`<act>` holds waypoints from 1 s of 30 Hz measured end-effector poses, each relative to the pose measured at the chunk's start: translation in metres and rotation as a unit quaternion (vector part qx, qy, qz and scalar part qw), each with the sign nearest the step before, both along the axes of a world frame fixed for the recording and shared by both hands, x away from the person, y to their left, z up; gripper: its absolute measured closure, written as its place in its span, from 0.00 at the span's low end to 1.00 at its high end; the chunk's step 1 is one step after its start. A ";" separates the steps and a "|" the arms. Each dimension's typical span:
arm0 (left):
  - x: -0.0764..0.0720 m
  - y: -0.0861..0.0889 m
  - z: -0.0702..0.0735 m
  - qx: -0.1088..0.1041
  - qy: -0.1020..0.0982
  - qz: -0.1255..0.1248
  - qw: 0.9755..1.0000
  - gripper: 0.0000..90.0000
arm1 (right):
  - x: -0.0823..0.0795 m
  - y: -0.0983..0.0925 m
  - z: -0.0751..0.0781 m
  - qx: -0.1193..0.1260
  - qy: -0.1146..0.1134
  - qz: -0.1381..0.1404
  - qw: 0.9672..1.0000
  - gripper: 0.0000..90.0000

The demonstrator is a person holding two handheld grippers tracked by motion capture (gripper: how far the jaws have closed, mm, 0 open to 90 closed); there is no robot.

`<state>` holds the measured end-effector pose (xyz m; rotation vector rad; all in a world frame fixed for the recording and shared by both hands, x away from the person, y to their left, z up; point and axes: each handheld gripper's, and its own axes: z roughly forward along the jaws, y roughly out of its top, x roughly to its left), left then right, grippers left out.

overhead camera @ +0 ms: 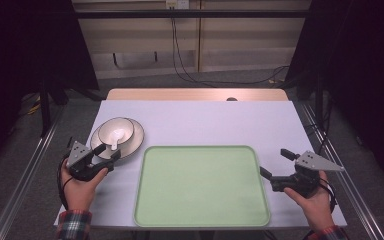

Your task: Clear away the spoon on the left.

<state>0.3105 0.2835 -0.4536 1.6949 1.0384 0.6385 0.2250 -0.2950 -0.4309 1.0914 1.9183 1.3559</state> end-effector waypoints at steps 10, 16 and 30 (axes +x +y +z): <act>0.003 0.000 -0.003 0.020 -0.008 0.010 1.000 0.49 | 0.000 0.000 0.000 -0.001 -0.001 0.004 1.000 0.04; 0.005 0.001 -0.004 0.015 -0.002 0.015 1.000 0.56 | 0.000 0.000 0.000 0.001 0.001 0.002 1.000 0.04; 0.006 0.002 -0.002 0.012 0.002 0.024 1.000 0.73 | 0.001 -0.001 -0.001 0.001 0.002 0.002 1.000 0.03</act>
